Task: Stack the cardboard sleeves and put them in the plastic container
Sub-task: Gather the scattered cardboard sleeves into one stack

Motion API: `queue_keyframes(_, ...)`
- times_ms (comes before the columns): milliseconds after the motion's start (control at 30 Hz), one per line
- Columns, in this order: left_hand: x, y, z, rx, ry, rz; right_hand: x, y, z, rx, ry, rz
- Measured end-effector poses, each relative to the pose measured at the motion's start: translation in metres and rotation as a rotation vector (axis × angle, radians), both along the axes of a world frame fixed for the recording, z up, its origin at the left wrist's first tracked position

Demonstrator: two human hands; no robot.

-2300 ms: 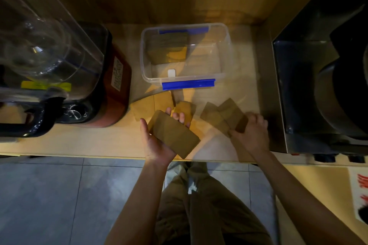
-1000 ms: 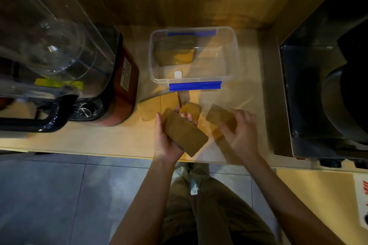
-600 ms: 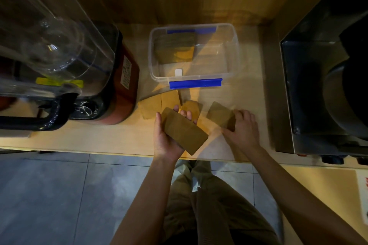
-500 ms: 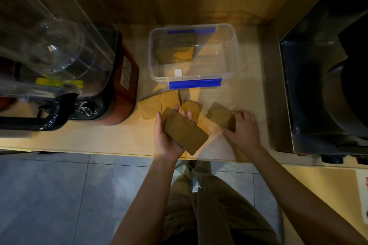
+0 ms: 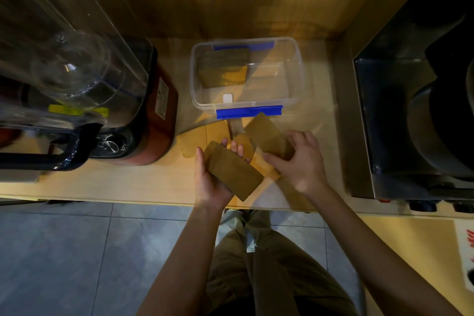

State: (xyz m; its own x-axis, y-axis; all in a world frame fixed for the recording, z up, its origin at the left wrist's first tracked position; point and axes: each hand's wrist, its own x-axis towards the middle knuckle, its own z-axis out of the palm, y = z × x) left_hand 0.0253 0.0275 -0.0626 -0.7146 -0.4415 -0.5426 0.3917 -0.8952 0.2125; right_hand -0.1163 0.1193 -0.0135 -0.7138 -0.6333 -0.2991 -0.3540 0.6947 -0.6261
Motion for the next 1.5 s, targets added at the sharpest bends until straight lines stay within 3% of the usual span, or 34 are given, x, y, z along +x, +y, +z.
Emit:
queue_keyframes(133,-0.001,-0.003,0.008,-0.034,-0.087,-0.015,0.029,-0.008,0.019,-0.092,-0.011,0.135)
queue_keyframes(267,-0.002,-0.001,0.008,-0.041,-0.059,0.0,0.052,-0.013,0.02,-0.108,0.114,0.241)
queue_keyframes(567,0.004,0.001,0.001,-0.097,0.12,0.029,0.069,-0.02,0.009,-0.073,0.219,0.296)
queue_keyframes(833,0.009,-0.001,0.0,-0.132,0.075,0.059,0.077,-0.017,0.002,-0.094,0.166,0.305)
queue_keyframes(967,0.02,-0.008,-0.003,-0.168,0.035,0.054,0.062,-0.015,-0.002,-0.137,-0.123,0.08)
queue_keyframes(1500,0.064,-0.023,-0.008,-0.111,0.027,0.167,0.091,-0.066,-0.077,0.258,-0.002,-0.236)
